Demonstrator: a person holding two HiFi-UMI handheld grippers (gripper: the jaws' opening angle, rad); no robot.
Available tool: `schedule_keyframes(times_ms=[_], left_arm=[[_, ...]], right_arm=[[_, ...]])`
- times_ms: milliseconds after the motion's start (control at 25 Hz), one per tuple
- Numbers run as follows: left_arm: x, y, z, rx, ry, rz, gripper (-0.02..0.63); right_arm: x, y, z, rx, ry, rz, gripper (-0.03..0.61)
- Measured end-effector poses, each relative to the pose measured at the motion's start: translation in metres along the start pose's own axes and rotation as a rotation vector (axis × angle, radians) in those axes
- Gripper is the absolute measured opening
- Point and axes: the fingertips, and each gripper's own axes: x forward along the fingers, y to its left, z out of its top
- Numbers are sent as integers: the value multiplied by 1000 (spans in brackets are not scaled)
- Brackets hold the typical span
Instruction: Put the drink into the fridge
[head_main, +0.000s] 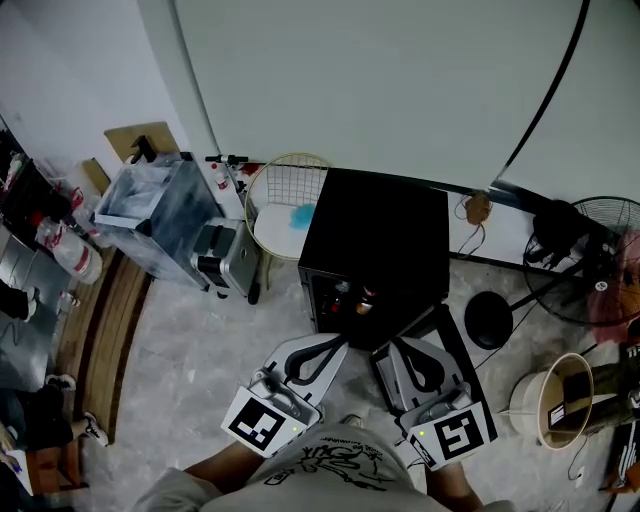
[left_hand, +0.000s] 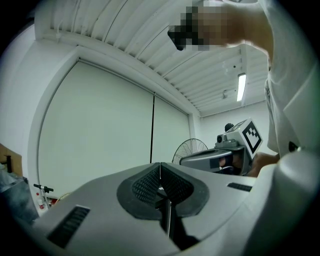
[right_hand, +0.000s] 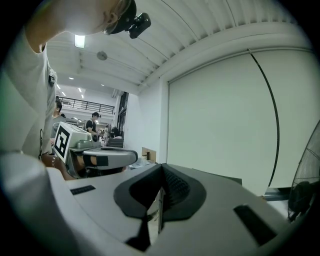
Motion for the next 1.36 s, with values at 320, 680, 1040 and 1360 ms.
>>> schedule_keyframes(times_ms=[320,680,1040,1360], left_arm=[[1,3,1,15,6,-1,21],[4,-3,0,0,7,-11,21],[4,-6,1,-2,4,-11,21],[7,-9,4,2,4,-11,21]], right_arm=[[0,-1,-5,5,13,-7,6],[-3,-1,-5,28,0,-2,6],[-7,-2,-6,33,-2,3,5],[-11,-6,-3,29,-5,3,5]])
